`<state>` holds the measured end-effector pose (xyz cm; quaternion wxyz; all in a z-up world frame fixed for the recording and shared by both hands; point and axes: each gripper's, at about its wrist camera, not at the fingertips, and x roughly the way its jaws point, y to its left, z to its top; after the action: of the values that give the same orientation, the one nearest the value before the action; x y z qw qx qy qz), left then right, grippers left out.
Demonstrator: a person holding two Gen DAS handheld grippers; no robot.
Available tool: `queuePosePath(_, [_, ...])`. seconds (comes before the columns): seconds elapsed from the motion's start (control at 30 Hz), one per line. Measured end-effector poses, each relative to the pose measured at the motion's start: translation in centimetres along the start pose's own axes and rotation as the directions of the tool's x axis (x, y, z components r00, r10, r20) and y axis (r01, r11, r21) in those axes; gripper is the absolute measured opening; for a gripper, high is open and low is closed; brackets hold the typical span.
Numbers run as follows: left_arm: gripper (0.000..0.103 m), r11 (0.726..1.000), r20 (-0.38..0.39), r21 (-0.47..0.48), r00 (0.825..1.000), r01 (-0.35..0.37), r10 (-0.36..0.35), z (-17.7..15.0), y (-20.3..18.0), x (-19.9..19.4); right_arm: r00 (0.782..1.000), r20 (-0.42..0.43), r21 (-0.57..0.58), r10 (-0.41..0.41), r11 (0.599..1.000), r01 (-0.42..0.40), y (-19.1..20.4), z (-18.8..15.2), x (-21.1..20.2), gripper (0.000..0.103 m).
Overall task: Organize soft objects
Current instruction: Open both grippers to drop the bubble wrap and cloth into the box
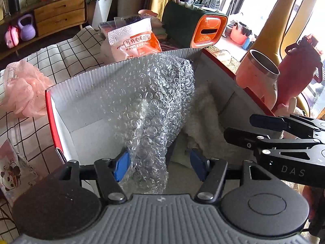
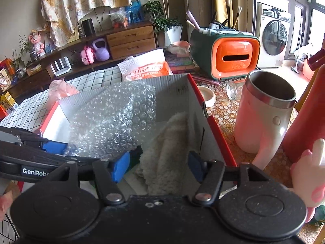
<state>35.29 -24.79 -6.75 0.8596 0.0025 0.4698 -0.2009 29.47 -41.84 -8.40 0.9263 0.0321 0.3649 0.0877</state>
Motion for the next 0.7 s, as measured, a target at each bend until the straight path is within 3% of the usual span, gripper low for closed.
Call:
queuePosePath(0.4, [0.064,1.000,0.095,0.011,0.995,-0.018,0.017,-1.5,1.0,-6.1,0.998,0.054,-0.015,0.037,0.999,-0.036,1.8,-0.1,-4.3,0.075])
queuePosePath(0.53, [0.073,1.000,0.131,0.009,0.991,-0.027,0.026,-2.4,1.8,-8.5,0.996,0.072,-0.023,0.054,0.998,-0.052,2.8,-0.3,-5.8,0.079])
queuePosePath(0.7, [0.073,1.000,0.159,0.008,0.987,-0.027,0.025,-3.6,2.9,-11.2,0.994,0.088,-0.046,0.072,0.997,-0.068,4.7,-0.6,-7.5,0.085])
